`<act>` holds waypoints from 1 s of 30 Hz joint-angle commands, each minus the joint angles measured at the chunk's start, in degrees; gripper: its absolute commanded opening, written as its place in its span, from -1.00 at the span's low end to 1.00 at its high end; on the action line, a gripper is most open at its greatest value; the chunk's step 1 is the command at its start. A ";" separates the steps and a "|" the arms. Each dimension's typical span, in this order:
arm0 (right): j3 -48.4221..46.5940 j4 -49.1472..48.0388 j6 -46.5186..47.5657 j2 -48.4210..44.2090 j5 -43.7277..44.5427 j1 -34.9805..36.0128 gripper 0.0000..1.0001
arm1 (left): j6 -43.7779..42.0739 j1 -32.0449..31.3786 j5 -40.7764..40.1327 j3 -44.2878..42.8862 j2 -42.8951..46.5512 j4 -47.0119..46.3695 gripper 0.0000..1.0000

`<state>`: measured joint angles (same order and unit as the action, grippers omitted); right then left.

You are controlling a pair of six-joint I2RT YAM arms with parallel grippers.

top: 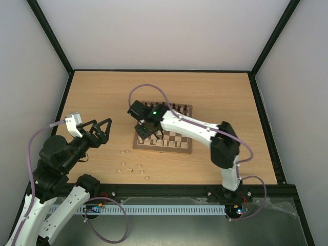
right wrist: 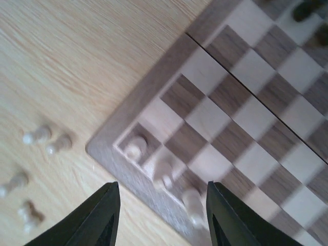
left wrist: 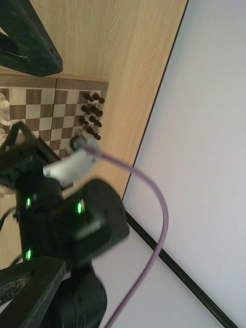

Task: Set up the chess pieces on the board
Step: Place the chess piece on the chessboard, then pick up the chess piece at the center of the board.

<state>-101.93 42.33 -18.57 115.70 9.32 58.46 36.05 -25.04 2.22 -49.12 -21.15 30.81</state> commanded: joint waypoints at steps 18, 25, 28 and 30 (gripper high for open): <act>40.13 -8.31 -14.17 -34.36 0.40 15.77 0.09 | -1.74 0.43 2.34 8.36 -14.32 -6.73 0.98; 39.26 -11.36 -15.95 -27.48 0.10 21.30 0.10 | -1.21 0.43 3.76 12.27 -16.04 -8.20 0.98; 37.07 -10.87 -15.89 -22.00 0.64 23.35 0.05 | -1.06 0.43 3.45 12.19 -15.46 -7.97 0.98; 35.92 -10.79 -15.87 -18.76 0.63 23.78 -0.03 | -0.94 0.43 3.46 12.12 -15.40 -8.04 0.98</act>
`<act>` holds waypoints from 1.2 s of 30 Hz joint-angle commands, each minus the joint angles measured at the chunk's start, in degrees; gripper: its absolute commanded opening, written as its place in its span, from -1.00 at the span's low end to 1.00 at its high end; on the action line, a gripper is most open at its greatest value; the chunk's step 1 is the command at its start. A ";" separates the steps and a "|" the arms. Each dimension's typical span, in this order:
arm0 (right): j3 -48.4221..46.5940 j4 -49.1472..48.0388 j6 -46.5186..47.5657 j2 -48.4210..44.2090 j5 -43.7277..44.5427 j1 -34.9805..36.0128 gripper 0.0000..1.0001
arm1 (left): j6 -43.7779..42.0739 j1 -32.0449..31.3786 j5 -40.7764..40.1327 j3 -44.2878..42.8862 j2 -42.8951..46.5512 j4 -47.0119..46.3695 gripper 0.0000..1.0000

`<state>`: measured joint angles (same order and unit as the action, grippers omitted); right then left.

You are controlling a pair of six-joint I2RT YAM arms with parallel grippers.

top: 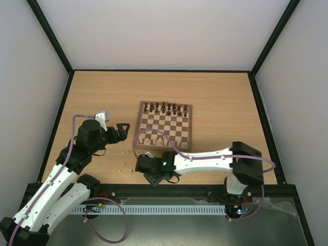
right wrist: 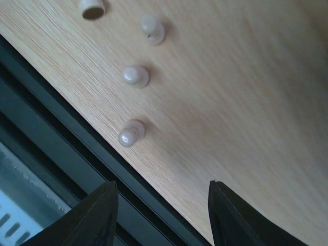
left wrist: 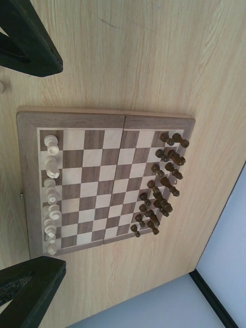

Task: Set up the chess pieces on the board
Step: Pick up the chess piece at the center of the board.

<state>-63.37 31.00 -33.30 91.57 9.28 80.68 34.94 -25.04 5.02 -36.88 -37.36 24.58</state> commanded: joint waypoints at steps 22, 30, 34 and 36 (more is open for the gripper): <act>-9.82 0.85 0.29 16.92 -0.03 1.66 -0.37 | -0.22 0.43 1.48 0.22 1.37 -1.94 0.98; -9.09 1.97 -0.75 16.90 0.54 1.67 -0.72 | -0.22 0.43 1.58 0.17 1.34 -1.92 0.98; -8.33 3.21 -1.59 14.92 2.01 1.66 -0.83 | -0.17 0.43 1.62 0.20 1.41 -1.93 0.98; -7.14 4.05 -2.23 12.66 3.64 1.36 -0.83 | -0.22 0.43 1.66 0.15 1.34 -1.99 0.98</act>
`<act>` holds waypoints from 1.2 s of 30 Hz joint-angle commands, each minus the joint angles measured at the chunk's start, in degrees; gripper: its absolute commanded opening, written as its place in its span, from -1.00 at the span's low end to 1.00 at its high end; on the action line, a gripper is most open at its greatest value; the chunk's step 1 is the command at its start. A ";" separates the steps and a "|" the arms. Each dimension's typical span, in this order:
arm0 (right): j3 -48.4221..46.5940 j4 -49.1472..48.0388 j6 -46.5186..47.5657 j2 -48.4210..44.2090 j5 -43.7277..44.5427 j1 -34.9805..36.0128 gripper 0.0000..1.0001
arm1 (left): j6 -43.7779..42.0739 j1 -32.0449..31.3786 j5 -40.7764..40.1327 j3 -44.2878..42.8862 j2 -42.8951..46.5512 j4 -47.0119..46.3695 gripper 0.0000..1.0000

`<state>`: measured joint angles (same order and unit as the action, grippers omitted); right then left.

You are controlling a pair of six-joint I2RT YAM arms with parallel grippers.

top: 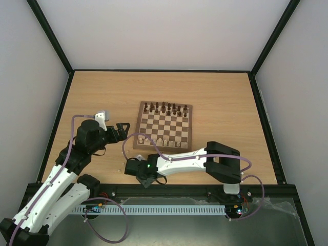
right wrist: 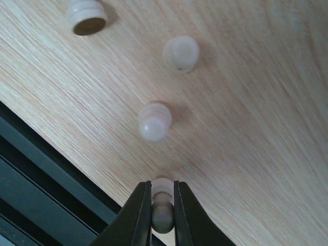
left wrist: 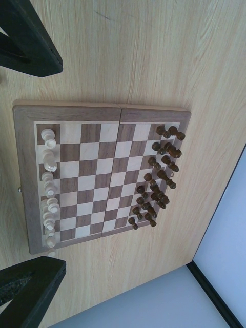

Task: Set up the chess pieces on the board
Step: Pick up the chess piece at the center of the board, then place the chess piece on the chessboard.

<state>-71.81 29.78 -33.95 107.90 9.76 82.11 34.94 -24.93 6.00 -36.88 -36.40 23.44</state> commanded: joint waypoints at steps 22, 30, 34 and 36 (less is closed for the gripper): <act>5.98 11.14 11.59 -20.97 3.92 -41.17 -0.82 | -1.47 0.88 2.08 0.14 -3.66 -3.67 0.98; 5.63 6.98 12.33 -14.80 0.53 -43.85 -0.79 | -1.68 1.37 2.57 0.15 -4.00 -4.00 0.98; 5.61 6.55 12.66 -13.27 -0.25 -43.83 -0.78 | -1.76 1.67 2.60 0.39 -3.80 -3.99 0.98; 5.84 6.63 12.68 -12.64 -0.33 -43.87 -0.78 | -1.78 1.85 2.78 0.54 -3.78 -3.93 0.98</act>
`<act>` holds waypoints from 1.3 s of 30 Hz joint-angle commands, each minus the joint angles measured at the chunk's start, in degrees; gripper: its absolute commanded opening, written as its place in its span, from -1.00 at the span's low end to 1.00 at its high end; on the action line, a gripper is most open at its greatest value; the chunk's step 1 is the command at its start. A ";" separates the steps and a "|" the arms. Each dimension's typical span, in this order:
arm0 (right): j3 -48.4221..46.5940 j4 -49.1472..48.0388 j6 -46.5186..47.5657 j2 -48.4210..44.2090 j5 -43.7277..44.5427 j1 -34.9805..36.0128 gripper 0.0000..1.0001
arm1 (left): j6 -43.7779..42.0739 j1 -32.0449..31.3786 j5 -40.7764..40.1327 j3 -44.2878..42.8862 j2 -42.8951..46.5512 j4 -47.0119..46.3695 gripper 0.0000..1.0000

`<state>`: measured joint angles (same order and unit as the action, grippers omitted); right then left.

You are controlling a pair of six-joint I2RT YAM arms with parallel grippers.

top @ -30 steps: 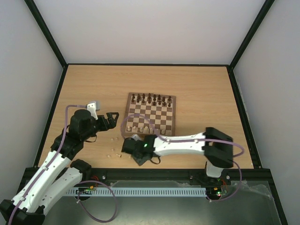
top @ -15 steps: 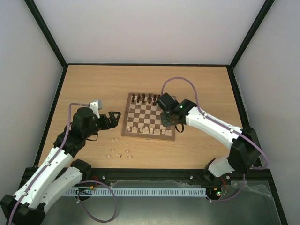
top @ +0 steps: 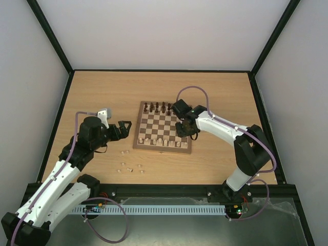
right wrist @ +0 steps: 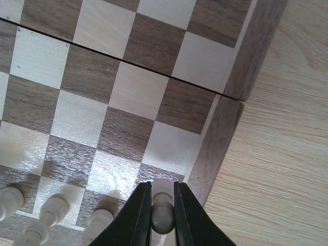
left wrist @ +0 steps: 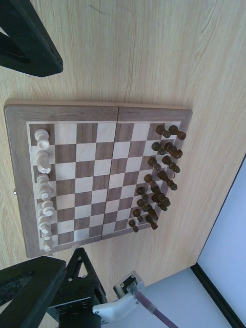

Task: Set up the chess pieces on the board
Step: Place the chess piece on the chessboard.

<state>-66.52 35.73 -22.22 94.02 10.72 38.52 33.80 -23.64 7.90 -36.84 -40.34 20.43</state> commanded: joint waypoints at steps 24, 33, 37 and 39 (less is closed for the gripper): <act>2.87 0.21 1.39 2.81 -3.71 -0.20 -0.76 | -0.49 1.05 1.42 0.76 0.22 -0.92 0.98; 3.20 0.26 1.26 2.83 -3.51 -0.21 -0.70 | -0.42 1.07 1.50 0.68 0.43 -0.83 0.98; 2.85 0.24 1.21 2.97 -3.27 -0.21 -0.64 | -0.51 1.10 1.50 0.57 0.40 -0.83 0.98; 2.57 0.33 1.29 3.00 -3.15 -0.20 -0.62 | -0.42 1.02 1.58 0.56 0.46 -0.76 0.98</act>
<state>-63.99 34.37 -21.52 96.05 7.53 38.52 33.63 -22.83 8.69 -36.67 -40.32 20.12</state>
